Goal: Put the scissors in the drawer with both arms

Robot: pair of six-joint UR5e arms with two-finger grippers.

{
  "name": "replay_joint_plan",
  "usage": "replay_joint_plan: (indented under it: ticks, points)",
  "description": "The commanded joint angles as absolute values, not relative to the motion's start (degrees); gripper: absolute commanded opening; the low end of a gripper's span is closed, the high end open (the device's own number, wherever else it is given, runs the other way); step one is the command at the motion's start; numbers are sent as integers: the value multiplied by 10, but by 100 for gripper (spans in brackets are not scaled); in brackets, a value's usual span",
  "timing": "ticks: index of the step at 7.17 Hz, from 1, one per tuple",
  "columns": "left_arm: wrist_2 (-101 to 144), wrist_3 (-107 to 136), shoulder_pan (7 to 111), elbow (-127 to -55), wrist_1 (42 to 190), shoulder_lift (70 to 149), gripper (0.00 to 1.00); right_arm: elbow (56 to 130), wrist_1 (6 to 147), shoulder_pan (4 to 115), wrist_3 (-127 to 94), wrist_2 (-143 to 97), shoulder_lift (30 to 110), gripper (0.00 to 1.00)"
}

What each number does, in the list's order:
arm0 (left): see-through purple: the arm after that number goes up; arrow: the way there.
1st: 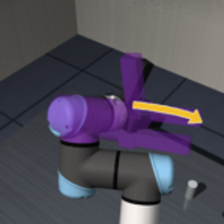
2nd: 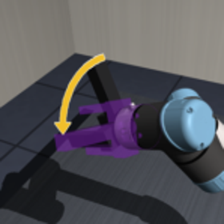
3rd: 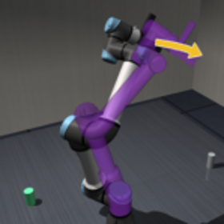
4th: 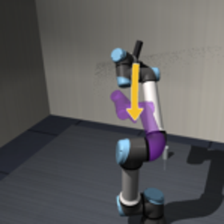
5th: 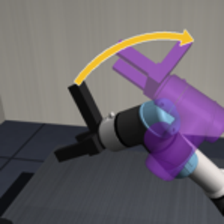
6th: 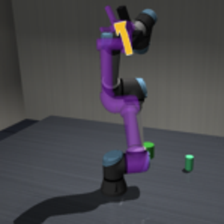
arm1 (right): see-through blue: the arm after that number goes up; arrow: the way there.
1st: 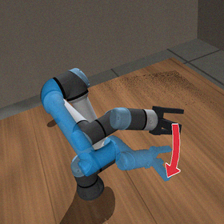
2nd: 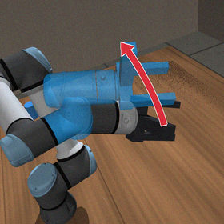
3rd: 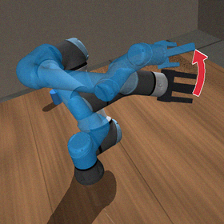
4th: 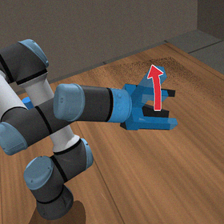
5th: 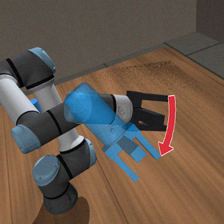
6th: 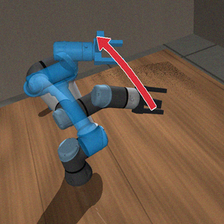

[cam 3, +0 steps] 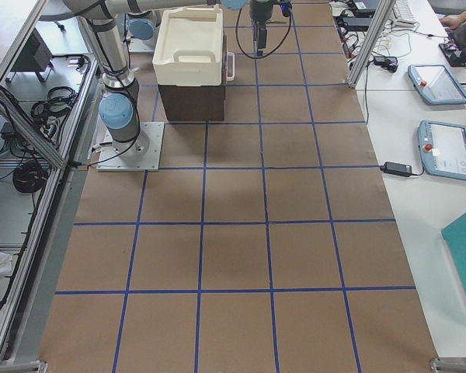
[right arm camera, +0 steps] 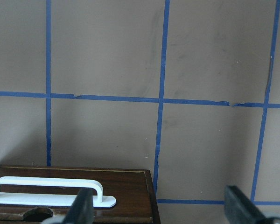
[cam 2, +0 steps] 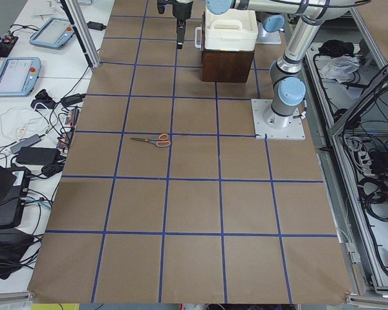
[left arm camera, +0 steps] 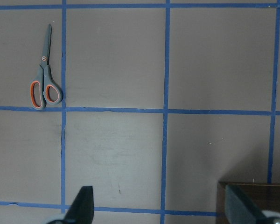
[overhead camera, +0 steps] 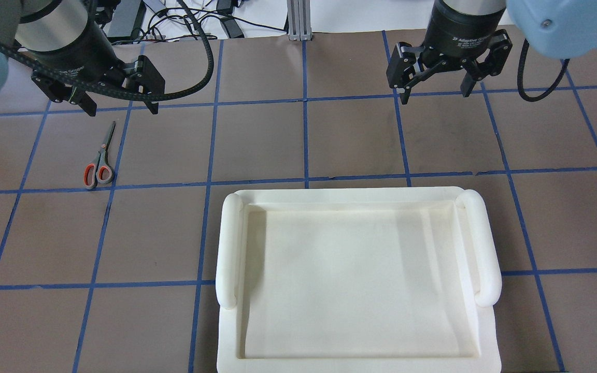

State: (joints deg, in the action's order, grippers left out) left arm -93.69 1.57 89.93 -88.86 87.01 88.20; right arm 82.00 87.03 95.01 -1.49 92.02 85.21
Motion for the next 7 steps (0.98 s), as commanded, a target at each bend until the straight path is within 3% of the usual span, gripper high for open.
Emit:
replay_joint_plan:
  ticks: [1,4,7]
  points:
    - [-940,23,899,-888,888,878,100,820,870,949,-10,919,852,100]
    - [-940,17,882,-893,894,880,100,821,884,951,-20,918,852,100]
    - [-935,-74,745,-995,825,916,100,821,949,952,-99,927,853,100]
